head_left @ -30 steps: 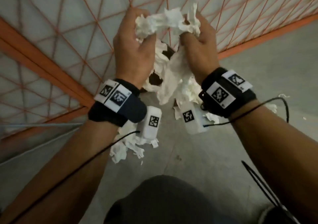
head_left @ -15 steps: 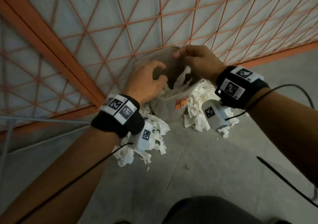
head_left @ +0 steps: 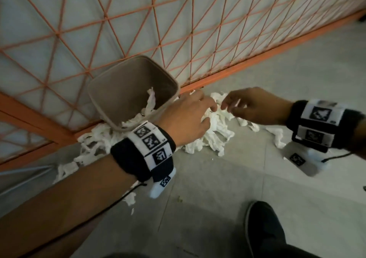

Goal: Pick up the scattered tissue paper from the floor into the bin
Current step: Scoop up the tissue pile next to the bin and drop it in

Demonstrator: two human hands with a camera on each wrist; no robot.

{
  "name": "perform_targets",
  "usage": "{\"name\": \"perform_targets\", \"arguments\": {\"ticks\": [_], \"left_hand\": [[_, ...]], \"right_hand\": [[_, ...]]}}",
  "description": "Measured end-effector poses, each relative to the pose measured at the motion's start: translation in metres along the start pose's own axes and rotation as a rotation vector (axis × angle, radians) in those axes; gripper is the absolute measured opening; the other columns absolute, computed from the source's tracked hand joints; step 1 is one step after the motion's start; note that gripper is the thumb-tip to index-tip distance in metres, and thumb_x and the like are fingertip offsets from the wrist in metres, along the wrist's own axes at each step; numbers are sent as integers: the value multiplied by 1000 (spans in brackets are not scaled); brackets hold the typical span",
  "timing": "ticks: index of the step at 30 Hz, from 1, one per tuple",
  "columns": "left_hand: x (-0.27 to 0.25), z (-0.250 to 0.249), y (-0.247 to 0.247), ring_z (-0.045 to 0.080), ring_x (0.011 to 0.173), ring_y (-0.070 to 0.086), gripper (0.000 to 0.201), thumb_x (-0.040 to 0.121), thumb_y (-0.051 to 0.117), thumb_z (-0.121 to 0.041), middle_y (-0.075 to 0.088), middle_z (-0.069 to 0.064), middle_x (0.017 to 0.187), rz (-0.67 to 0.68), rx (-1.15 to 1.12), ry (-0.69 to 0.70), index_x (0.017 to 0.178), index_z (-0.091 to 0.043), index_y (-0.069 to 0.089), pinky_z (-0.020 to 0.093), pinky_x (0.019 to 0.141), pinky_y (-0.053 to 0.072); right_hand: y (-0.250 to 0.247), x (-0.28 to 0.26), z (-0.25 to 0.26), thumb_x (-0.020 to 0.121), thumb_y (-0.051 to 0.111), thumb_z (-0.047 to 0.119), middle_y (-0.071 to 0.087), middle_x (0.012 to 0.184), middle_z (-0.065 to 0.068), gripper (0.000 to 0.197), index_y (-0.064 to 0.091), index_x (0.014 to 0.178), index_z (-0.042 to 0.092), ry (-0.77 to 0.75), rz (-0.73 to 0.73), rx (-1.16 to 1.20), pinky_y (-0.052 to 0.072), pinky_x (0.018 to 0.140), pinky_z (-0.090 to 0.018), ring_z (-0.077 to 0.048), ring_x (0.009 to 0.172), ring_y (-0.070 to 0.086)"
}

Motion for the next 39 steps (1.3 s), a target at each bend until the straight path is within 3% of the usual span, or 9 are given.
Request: {"name": "perform_targets", "arguments": {"ticks": [6,12,17,21,24,27,31,35,39], "left_hand": [[59,33,74,27,120,47,49,90,51,-18,42,-1,139,324,181,-133,136,-31,41,41,92,46],[77,56,144,31,112,59,59,90,58,-23,47,3,140,399,253,-123,144,-31,34,43,87,52],[64,77,163,26,104,58,23,89,56,-19,67,4,106,141,93,-287,108,-20,68,37,83,50],[54,62,139,22,78,54,9,80,59,-15,55,1,83,-200,-136,-317,87,-15,64,35,66,49],[43,58,117,20,70,49,9,82,52,-15,53,6,83,-428,-222,-333,78,-10,57,34,61,45],[44,59,109,19,72,47,19,85,48,-25,51,8,84,-529,-238,-366,73,-11,50,32,64,41],[42,68,130,19,71,48,29,87,63,-33,50,7,90,-433,-104,-403,76,-7,55,31,62,41],[28,79,161,26,83,57,19,80,65,-2,55,7,98,-282,-160,-423,84,-15,51,41,71,51],[18,84,187,30,92,64,39,94,50,-14,67,9,104,-25,-180,-465,127,-29,38,48,77,56]], "right_hand": [[77,30,-99,80,67,20,56,108,-1,42,55,121,20,144,-72,65,46,83,-31,-24,91,59],[149,59,-125,73,73,45,34,146,-2,90,23,145,25,223,-63,80,45,95,-44,-29,127,42],[193,79,-113,73,73,43,42,143,-3,93,13,144,33,229,-15,86,49,87,-49,-31,122,47],[198,78,-117,86,58,28,61,116,-10,50,41,133,27,190,-112,168,48,80,-40,-35,104,58],[197,74,-113,89,53,14,56,90,-11,12,63,94,10,148,-132,280,36,68,-32,-34,87,57],[186,68,-112,89,51,14,49,81,-7,16,59,75,10,182,-259,406,31,62,-31,-27,75,49],[176,67,-114,86,51,30,62,95,-4,23,60,94,11,302,-345,742,47,67,-29,-23,86,59],[178,71,-120,81,61,44,68,114,7,39,59,116,26,349,-294,999,54,90,-43,-14,102,64],[175,81,-123,79,64,55,68,99,2,45,62,101,15,342,-404,870,54,75,-28,-14,88,65]]}}
Point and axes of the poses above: each hand's wrist, its own x-axis towards the middle knuckle, its own y-axis out of the palm, z = x × y, the point moved 2 cm from there along x, towards the middle knuckle
